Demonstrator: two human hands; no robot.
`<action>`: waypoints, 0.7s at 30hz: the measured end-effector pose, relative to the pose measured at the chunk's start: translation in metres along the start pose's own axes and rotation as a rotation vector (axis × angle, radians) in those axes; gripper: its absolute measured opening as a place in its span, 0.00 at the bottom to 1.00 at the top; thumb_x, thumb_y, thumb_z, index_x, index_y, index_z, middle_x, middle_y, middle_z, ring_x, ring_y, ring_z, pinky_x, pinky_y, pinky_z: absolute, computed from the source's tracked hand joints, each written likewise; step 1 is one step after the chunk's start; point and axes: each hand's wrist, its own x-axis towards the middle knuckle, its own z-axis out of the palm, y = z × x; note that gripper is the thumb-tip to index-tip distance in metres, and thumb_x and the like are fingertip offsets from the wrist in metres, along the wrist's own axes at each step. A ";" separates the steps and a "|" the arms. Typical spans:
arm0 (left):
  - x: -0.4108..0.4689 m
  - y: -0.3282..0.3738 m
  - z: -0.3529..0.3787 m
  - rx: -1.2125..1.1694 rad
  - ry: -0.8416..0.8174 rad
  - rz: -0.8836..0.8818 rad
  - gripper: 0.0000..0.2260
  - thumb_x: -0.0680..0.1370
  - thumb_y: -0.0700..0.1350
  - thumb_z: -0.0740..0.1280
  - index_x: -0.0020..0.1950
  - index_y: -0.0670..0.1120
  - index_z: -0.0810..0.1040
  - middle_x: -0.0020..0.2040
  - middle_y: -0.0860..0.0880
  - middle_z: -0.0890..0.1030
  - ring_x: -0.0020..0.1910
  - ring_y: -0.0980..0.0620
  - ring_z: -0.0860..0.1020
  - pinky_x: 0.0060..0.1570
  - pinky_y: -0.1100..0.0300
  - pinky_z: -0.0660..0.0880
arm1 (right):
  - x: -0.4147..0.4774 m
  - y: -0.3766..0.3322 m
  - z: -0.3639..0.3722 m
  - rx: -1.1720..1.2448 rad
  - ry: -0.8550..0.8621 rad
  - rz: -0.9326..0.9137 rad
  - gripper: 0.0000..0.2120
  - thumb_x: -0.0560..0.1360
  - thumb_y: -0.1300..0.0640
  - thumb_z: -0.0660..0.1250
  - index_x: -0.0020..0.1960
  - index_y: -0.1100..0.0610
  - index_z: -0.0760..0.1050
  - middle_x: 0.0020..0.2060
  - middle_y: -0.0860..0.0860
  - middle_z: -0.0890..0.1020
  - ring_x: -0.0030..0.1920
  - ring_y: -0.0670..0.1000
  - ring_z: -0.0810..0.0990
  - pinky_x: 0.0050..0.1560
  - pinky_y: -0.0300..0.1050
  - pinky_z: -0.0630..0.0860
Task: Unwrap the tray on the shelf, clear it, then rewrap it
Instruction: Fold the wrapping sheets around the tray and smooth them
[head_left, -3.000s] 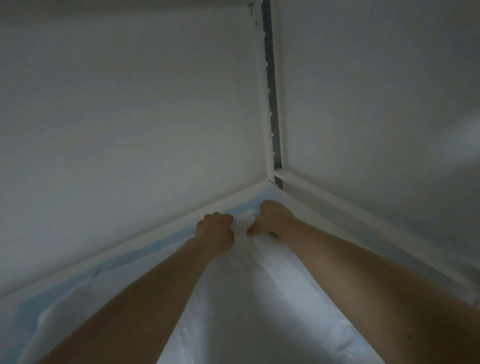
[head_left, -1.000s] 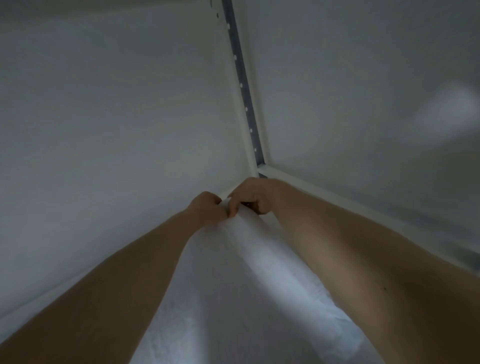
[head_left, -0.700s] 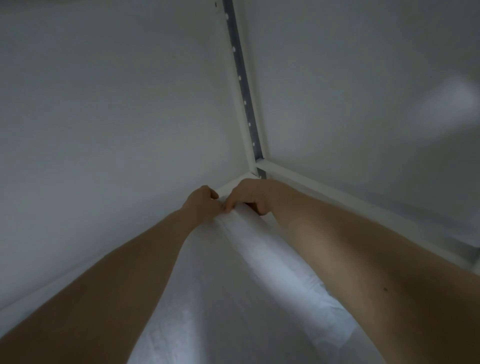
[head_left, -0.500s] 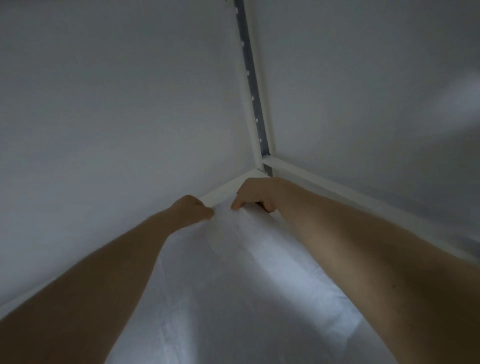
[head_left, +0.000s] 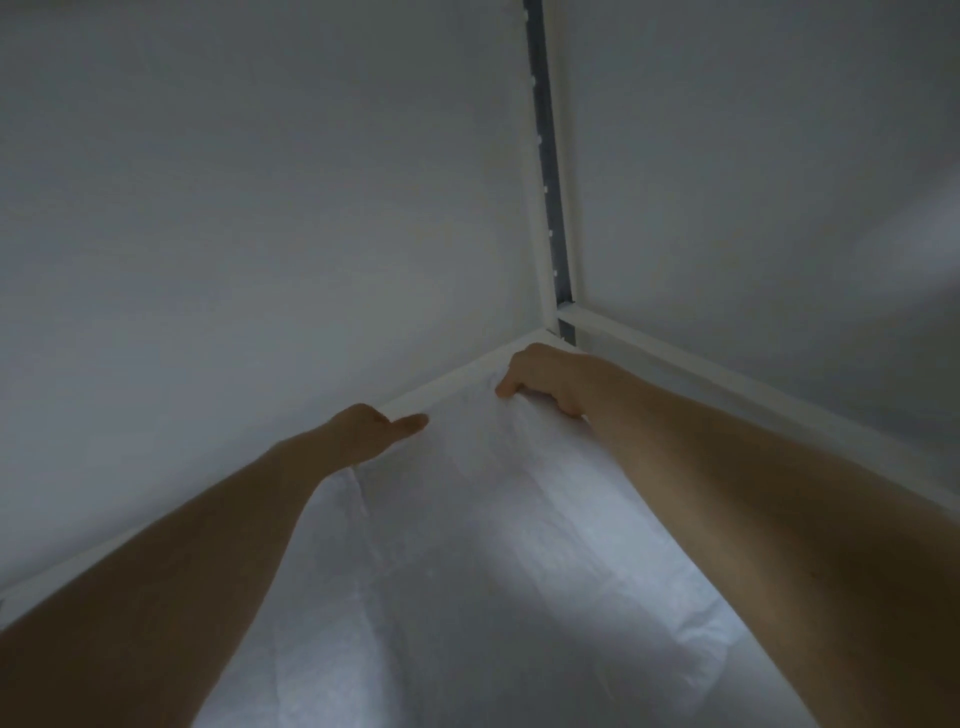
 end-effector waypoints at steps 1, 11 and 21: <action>-0.002 -0.001 0.002 -0.018 0.005 -0.014 0.31 0.75 0.62 0.63 0.63 0.37 0.75 0.61 0.40 0.76 0.61 0.43 0.75 0.55 0.58 0.67 | -0.002 0.001 0.000 0.003 0.008 0.001 0.18 0.76 0.62 0.64 0.66 0.65 0.71 0.64 0.61 0.73 0.63 0.61 0.73 0.65 0.54 0.71; 0.004 -0.004 0.006 -0.194 -0.161 0.079 0.34 0.73 0.63 0.65 0.72 0.45 0.67 0.70 0.46 0.70 0.70 0.48 0.68 0.68 0.56 0.62 | -0.001 0.015 0.008 0.071 0.054 0.055 0.19 0.74 0.62 0.65 0.64 0.65 0.70 0.61 0.62 0.74 0.57 0.60 0.75 0.60 0.50 0.71; 0.002 0.010 0.017 0.511 -0.107 -0.063 0.45 0.72 0.74 0.42 0.71 0.41 0.68 0.73 0.41 0.67 0.71 0.43 0.67 0.71 0.50 0.60 | 0.003 0.014 0.015 -0.228 0.029 0.002 0.16 0.77 0.61 0.63 0.62 0.68 0.73 0.63 0.64 0.72 0.61 0.60 0.74 0.56 0.45 0.71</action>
